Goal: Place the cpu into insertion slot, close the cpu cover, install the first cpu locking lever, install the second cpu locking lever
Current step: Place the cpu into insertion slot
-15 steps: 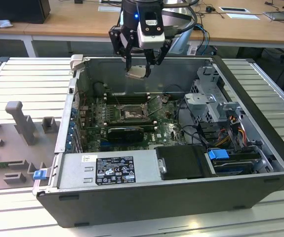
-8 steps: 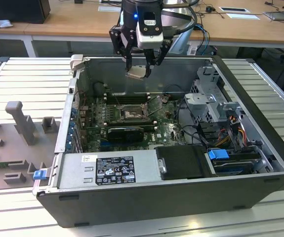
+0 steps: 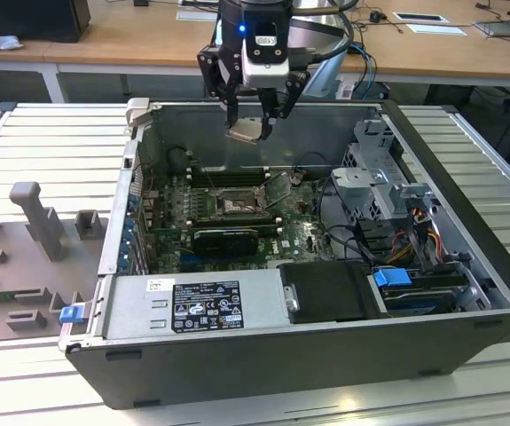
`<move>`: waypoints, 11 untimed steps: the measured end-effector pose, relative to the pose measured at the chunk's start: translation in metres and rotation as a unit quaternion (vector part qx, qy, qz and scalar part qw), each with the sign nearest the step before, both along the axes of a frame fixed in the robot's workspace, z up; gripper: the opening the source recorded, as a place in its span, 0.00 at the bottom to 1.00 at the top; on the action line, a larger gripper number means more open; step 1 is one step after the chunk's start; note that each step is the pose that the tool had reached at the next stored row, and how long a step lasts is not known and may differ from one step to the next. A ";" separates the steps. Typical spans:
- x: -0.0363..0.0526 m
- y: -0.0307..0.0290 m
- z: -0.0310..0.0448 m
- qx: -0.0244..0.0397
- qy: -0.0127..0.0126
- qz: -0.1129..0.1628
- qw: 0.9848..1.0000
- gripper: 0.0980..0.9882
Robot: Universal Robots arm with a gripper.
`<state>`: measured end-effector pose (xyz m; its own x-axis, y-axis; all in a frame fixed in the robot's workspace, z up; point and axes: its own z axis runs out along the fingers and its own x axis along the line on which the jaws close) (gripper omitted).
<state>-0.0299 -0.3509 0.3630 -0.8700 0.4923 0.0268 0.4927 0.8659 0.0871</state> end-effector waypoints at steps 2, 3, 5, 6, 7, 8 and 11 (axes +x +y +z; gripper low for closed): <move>0.0000 0.0000 0.0000 0.000 0.000 -0.005 1.000 0.49; 0.0000 0.0000 0.0000 0.000 0.000 -0.009 1.000 0.49; 0.0000 0.0000 0.0000 0.000 0.000 -0.012 1.000 0.49; 0.0000 0.0000 -0.0001 0.000 0.000 -0.015 1.000 0.49; 0.0000 0.0000 -0.0003 0.000 0.000 -0.017 1.000 0.49; 0.0000 0.0000 -0.0005 -0.001 0.000 -0.019 1.000 0.49; 0.0000 0.0000 -0.0011 -0.003 0.000 -0.037 0.999 0.49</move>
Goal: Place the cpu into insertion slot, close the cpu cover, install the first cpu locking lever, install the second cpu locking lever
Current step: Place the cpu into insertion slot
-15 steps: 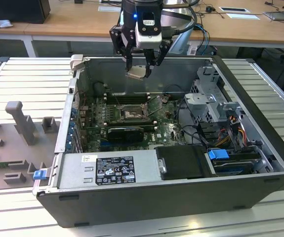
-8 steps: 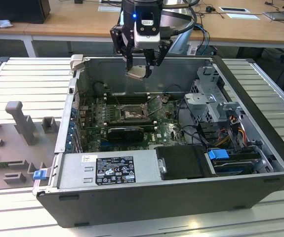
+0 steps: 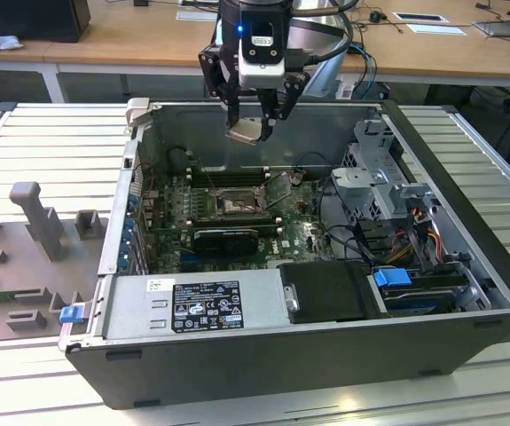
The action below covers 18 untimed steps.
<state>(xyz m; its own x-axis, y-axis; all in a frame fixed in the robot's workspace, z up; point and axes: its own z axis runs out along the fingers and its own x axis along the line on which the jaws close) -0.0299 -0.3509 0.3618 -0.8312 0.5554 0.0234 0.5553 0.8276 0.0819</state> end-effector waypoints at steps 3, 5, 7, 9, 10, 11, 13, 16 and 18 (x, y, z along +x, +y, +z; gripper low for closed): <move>0.0000 0.0000 -0.0004 0.000 0.000 -0.019 1.000 0.49; 0.0000 0.0000 -0.0006 0.000 0.000 -0.026 1.000 0.49; 0.0000 0.0000 -0.0008 0.000 0.000 -0.035 0.999 0.49; 0.0000 0.0000 -0.0010 0.000 0.000 -0.047 0.999 0.49; 0.0000 0.0000 -0.0011 0.000 0.000 -0.050 0.999 0.49; 0.0000 0.0000 -0.0011 0.000 0.000 -0.054 0.999 0.49; 0.0000 0.0000 -0.0012 0.000 0.000 -0.060 0.998 0.49; 0.0000 0.0001 -0.0017 0.000 0.000 -0.073 0.997 0.49; 0.0000 0.0000 -0.0023 -0.001 0.000 -0.085 0.996 0.49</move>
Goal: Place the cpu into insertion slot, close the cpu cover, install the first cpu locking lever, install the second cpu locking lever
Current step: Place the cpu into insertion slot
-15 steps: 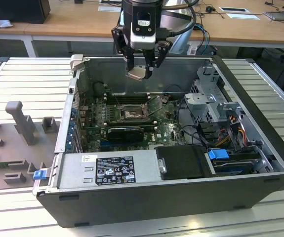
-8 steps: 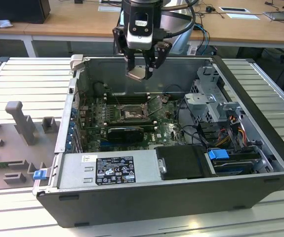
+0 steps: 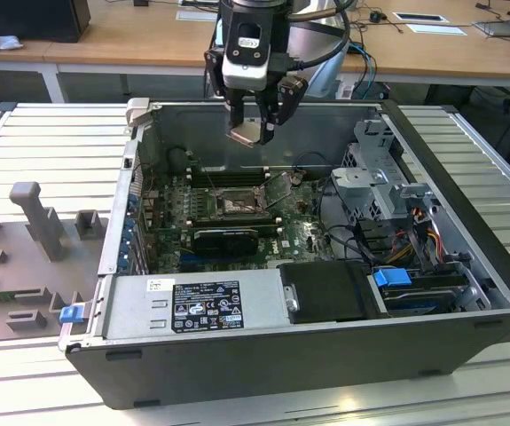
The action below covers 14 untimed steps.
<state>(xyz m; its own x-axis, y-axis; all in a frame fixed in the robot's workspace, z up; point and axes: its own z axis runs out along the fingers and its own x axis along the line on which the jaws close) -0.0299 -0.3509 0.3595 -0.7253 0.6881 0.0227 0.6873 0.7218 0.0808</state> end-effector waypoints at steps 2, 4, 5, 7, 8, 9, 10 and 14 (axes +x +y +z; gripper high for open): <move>0.0000 0.0000 -0.0003 0.000 0.000 -0.006 1.000 0.49; 0.0000 0.0000 -0.0008 0.000 0.000 -0.016 1.000 0.49; 0.0000 0.0000 -0.0009 0.000 0.000 -0.020 1.000 0.49; 0.0000 0.0000 -0.0013 0.000 0.000 -0.029 1.000 0.49; 0.0000 0.0000 -0.0014 0.000 0.000 -0.031 1.000 0.49; 0.0000 0.0000 -0.0016 0.000 0.000 -0.036 0.999 0.49; 0.0000 0.0000 -0.0017 0.000 0.000 -0.037 0.999 0.49; -0.0001 0.0000 -0.0022 0.000 0.000 -0.048 0.999 0.49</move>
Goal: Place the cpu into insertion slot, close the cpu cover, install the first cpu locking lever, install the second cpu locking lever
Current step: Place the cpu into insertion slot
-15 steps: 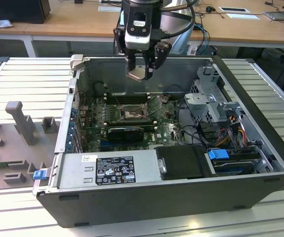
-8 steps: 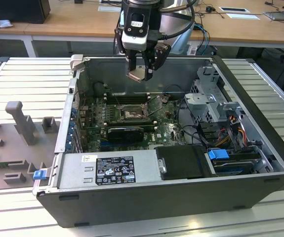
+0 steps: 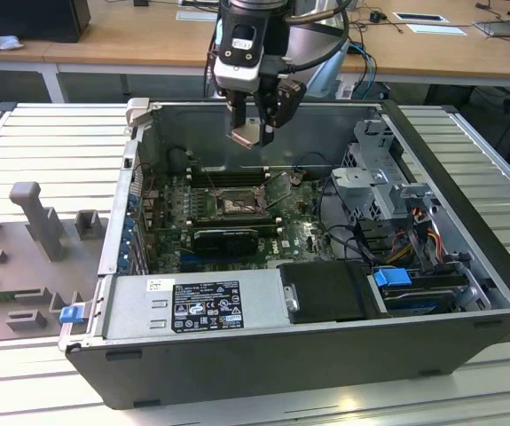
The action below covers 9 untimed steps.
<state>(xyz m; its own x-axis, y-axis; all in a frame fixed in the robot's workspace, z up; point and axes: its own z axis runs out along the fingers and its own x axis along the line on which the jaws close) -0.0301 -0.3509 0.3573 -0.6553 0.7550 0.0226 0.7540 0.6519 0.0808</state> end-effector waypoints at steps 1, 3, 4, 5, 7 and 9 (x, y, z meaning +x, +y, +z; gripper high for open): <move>0.0000 0.0000 -0.0002 0.000 0.000 -0.004 1.000 0.49; 0.0000 0.0000 -0.0004 0.000 0.000 -0.010 1.000 0.49; 0.0000 0.0000 -0.0005 0.000 0.000 -0.012 1.000 0.49; 0.0000 0.0000 -0.0007 0.000 0.000 -0.016 1.000 0.49; 0.0000 0.0000 -0.0009 0.000 0.000 -0.022 1.000 0.49; 0.0000 0.0000 -0.0011 0.000 0.000 -0.025 1.000 0.49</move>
<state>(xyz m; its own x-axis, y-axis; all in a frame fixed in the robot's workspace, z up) -0.0301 -0.3509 0.3562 -0.6161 0.7873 0.0227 0.7861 0.6128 0.0809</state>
